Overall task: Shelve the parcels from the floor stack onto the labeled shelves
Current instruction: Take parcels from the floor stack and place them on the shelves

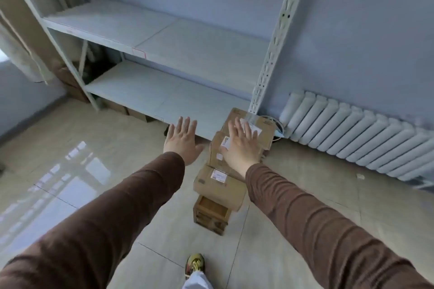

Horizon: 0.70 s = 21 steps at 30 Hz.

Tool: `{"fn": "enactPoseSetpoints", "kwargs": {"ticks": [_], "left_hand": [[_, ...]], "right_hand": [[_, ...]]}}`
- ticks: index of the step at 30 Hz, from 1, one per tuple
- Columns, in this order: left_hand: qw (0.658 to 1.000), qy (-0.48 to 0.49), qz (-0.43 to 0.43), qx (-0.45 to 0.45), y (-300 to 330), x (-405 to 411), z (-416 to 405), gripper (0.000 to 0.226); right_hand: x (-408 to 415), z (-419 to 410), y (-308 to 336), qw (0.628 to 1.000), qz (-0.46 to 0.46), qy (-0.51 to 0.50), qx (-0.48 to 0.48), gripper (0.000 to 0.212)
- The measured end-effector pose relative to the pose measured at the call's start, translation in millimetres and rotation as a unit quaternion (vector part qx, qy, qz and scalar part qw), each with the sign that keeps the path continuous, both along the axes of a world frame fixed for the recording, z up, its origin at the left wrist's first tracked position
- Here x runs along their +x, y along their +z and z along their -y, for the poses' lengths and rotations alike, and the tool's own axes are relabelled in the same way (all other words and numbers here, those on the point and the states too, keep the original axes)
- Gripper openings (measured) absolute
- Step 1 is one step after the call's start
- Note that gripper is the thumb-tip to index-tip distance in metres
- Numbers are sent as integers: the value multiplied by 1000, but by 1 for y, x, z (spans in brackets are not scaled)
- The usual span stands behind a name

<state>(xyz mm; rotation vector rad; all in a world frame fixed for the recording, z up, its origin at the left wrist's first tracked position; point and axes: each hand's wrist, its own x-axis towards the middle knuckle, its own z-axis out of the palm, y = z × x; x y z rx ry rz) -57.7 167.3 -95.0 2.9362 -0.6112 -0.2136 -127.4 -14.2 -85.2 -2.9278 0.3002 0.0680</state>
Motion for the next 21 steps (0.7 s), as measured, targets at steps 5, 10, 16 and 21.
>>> {"fn": "enactPoseSetpoints", "kwargs": {"ticks": [5,10,16,21], "left_hand": [[997,-11,-76,7,-56,33,33,84],[989,8,-150,-10,-110,58,54,83],[959,80,-251,-100,-159,89,87,82],[934,125,-297,-157,-188,108,116,73]], "right_hand": [[8,46,-59,995,-50,-76,46,83],[8,76,-114,984,-98,-133,62,81],[22,103,-168,957,-139,-199,159,81],[38,120,-198,913,-140,-271,270,82]]}}
